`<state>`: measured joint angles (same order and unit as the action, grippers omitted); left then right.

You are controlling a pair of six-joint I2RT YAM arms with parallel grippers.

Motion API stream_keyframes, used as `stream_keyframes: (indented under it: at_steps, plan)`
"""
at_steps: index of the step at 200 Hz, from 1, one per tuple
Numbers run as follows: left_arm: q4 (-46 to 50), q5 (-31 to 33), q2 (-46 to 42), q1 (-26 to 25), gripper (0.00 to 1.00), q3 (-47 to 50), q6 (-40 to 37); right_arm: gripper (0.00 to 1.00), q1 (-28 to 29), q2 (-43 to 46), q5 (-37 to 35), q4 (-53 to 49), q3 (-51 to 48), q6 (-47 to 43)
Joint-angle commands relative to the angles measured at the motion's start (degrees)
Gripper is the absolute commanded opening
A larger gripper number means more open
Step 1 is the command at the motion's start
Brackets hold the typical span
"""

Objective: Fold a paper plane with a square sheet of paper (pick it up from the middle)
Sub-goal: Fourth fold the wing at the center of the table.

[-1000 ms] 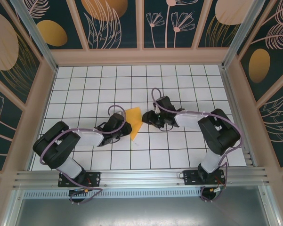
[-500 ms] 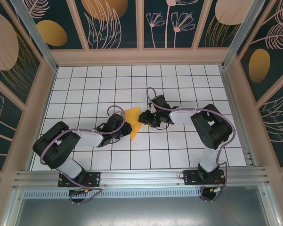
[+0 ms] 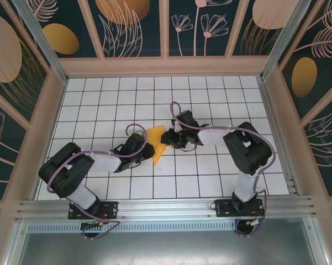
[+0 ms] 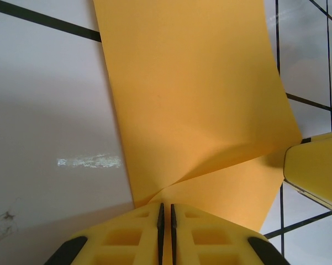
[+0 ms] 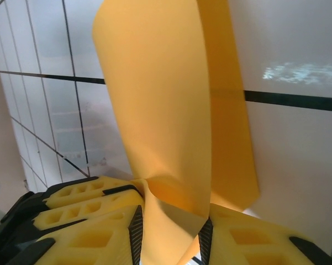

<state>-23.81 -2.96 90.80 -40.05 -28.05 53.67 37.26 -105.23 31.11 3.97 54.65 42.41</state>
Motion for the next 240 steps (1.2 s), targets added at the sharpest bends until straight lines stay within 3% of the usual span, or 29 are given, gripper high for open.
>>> stream_keyframes:
  at_steps: [1,57,84,109,142,176,202,240]
  plan:
    - [-0.06,-0.14,-0.01,0.50,0.16,0.28,0.03,0.35,0.70,-1.18,2.81,2.88,-0.99,0.21]
    - [3.50,1.11,-2.89,0.63,0.22,-1.29,-0.72,0.24,1.13,-3.63,3.48,3.10,-0.04,-2.23]
    - [7.21,3.72,-6.61,0.68,0.29,-1.94,-1.45,0.09,1.25,-3.03,0.86,1.42,0.37,-1.83]
    - [10.71,6.06,-10.94,0.70,0.38,-2.08,-2.52,0.03,1.40,0.63,-4.47,-0.02,-0.30,-0.25]
    - [13.67,7.18,-17.62,0.68,0.55,-2.35,-5.38,0.00,3.74,6.52,-13.33,-2.47,-0.72,3.70]
    - [9.16,7.00,-23.87,0.68,0.73,1.68,-7.71,0.00,7.26,9.97,-24.20,-8.37,1.10,9.34]
    - [5.83,3.48,-26.11,0.68,0.85,3.21,-13.40,0.00,8.25,11.25,-27.36,-10.33,2.06,14.60]
    - [1.70,3.99,-29.13,0.74,0.99,5.95,-20.25,0.00,8.01,11.74,-31.73,-15.54,5.97,21.09]
